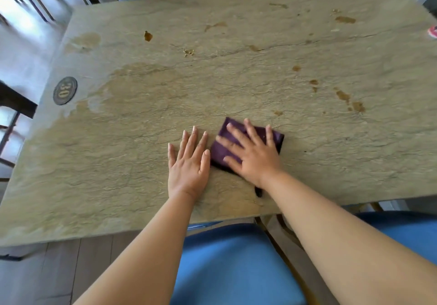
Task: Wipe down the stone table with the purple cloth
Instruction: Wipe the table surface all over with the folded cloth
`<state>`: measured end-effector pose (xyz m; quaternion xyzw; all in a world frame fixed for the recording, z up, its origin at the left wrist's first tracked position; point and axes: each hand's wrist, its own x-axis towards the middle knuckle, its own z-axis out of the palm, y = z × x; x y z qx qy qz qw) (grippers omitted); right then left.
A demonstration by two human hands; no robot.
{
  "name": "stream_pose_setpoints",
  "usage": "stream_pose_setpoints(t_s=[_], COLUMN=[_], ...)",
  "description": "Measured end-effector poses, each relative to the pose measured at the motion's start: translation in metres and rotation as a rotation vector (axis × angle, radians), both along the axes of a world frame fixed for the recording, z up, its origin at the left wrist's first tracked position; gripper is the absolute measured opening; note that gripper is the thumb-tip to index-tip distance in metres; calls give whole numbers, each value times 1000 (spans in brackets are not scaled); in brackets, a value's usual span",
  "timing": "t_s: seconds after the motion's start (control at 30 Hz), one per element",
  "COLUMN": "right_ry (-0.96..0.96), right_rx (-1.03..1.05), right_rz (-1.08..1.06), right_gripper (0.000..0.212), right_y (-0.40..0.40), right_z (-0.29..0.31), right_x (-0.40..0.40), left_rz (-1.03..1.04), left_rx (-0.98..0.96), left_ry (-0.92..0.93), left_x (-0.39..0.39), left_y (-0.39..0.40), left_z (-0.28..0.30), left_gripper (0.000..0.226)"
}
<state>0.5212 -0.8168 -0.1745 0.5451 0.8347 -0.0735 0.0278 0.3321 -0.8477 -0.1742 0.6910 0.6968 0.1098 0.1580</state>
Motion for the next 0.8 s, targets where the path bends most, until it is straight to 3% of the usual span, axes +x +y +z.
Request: stream_pose_setpoints(t_s=[0.13, 0.2, 0.27, 0.37, 0.5, 0.57, 0.7, 0.73, 0.8], right_ry=[-41, -55, -35, 8, -35, -52, -10, -21, -26], right_rx=[-106, -145, -130, -37, -56, -61, -115, -133, -95], right_rz=[-373, -428, -335, -34, 272, 135, -433, -463, -325], right_gripper=[55, 55, 57, 58, 56, 55, 55, 55, 56], right_y=[52, 53, 28, -41, -69, -51, -18, -19, -38], right_z=[3, 6, 8, 6, 6, 7, 9, 10, 10], right_x=[2, -13, -28, -30, 29, 55, 48, 38, 25], left_rz=[-2, -8, -6, 15, 23, 19, 15, 15, 28], left_rx=[18, 22, 30, 41, 25, 3, -25, -29, -42], left_ry=[10, 6, -10, -52, -50, 21, 150, 155, 152], left_x=[1, 2, 2, 4, 5, 6, 8, 8, 12], left_y=[-1, -2, -2, -3, -5, -4, -4, -4, -2], left_z=[-2, -1, -1, 2, 3, 1, -2, -2, 1], left_gripper=[62, 63, 64, 66, 66, 62, 62, 62, 62])
